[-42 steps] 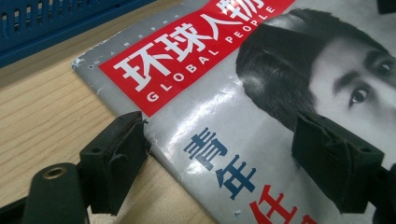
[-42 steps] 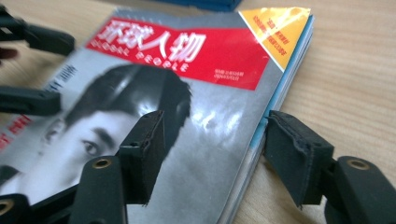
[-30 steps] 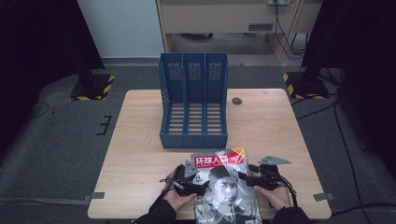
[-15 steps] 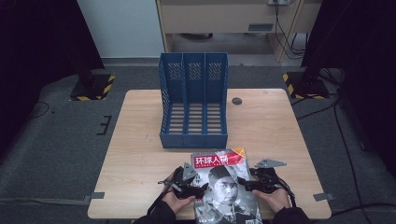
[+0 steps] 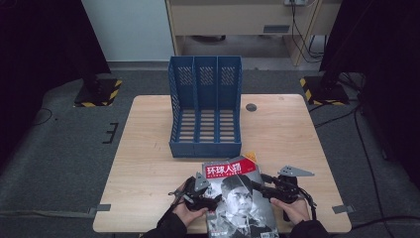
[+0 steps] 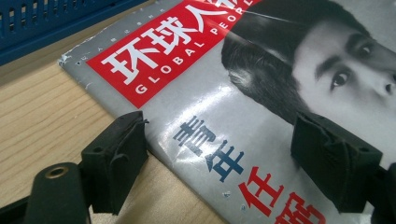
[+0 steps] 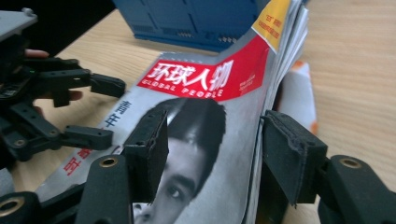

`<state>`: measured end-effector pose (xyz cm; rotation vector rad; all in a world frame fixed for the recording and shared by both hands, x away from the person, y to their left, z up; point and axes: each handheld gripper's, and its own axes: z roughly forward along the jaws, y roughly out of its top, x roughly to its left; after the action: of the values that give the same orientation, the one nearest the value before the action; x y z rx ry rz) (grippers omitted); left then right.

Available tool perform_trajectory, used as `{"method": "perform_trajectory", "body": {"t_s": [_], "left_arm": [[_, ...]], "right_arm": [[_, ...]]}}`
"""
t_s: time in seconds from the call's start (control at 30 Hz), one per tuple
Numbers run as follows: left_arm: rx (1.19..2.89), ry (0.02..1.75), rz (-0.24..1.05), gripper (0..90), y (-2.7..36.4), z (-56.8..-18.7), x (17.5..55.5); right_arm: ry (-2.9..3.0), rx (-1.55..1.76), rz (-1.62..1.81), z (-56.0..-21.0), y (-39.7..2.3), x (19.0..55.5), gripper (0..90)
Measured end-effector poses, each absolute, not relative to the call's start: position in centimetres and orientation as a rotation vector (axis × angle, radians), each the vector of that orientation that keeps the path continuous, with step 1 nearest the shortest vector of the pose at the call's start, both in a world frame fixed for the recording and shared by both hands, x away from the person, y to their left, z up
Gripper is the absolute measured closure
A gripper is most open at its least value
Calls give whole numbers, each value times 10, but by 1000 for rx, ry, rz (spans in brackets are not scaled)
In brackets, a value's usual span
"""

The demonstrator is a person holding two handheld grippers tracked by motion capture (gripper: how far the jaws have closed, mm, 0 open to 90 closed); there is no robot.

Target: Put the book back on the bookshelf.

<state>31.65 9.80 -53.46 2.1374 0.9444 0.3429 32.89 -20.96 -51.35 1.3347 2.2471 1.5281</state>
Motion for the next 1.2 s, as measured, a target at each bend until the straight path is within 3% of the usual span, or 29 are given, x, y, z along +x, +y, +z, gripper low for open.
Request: {"method": "perform_trajectory", "body": {"t_s": [0.4, 0.53, 0.7, 1.03, 1.2], "left_arm": [[2138, 943, 342, 170, 98, -535, 318], [2137, 947, 344, 170, 98, -535, 318], [2133, 953, 346, 168, 98, -535, 318], [2134, 948, 343, 168, 98, -535, 319], [2135, 946, 341, 167, 98, -535, 319]], "right_arm": [[2326, 1417, 1243, -529, -208, 335, 368], [2331, 1431, 1245, -530, -208, 336, 362], [2276, 1346, 1487, -519, -208, 335, 446], [2396, 1339, 1259, -530, -202, 337, 412], [2400, 1331, 1357, -528, -201, 338, 419]]}}
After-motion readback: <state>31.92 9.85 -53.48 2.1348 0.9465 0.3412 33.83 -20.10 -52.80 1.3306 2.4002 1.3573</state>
